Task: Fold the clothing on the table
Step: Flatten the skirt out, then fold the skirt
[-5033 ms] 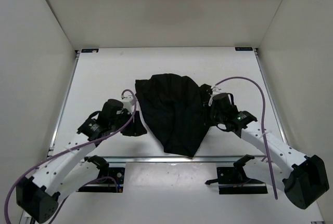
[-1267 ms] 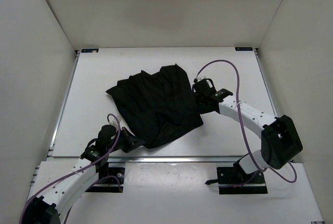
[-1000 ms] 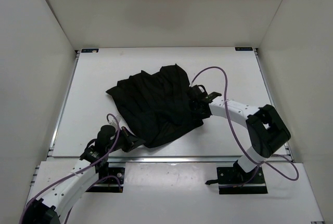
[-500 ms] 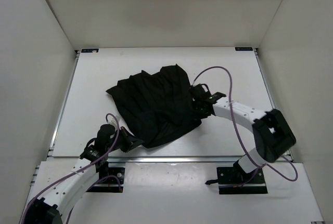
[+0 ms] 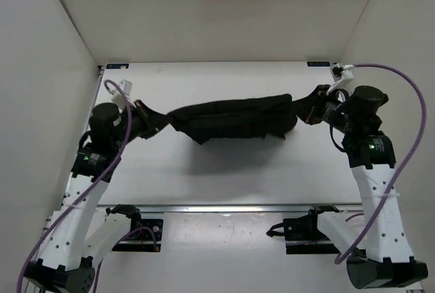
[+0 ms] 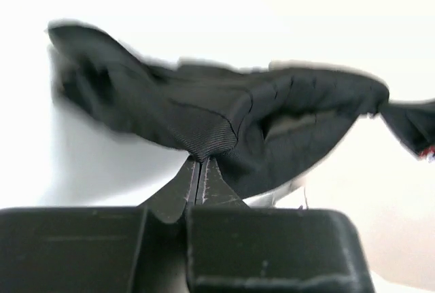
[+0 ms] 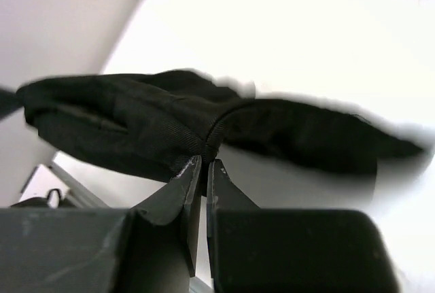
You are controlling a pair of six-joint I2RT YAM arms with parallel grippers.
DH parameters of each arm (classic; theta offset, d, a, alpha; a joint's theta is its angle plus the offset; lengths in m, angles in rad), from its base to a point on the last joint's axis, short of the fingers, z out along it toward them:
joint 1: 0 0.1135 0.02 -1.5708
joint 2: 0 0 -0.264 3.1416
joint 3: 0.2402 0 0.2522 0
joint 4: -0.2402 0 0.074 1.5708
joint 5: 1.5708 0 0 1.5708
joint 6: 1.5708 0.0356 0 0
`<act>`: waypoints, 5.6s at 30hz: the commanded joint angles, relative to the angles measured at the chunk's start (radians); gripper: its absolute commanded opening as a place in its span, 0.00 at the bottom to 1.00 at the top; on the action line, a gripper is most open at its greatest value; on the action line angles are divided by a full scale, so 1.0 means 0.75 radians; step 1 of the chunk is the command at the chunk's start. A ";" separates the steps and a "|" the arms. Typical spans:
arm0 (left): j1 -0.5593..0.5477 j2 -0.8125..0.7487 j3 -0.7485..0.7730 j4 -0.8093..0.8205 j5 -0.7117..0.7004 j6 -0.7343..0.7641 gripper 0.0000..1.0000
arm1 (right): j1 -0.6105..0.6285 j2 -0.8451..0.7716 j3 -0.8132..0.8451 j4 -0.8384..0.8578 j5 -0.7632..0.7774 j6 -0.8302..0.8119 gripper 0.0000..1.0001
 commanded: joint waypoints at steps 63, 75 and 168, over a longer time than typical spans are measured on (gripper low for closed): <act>-0.167 -0.032 -1.026 0.236 -0.040 -0.128 0.68 | 0.234 0.403 -0.836 0.291 0.395 0.123 0.56; -0.304 0.312 -0.904 0.388 -0.136 -0.091 0.00 | 0.265 0.508 -0.843 0.359 0.393 0.084 0.01; 0.071 1.065 -0.257 0.525 -0.101 0.138 0.44 | 0.044 1.412 0.319 0.324 -0.013 -0.382 0.50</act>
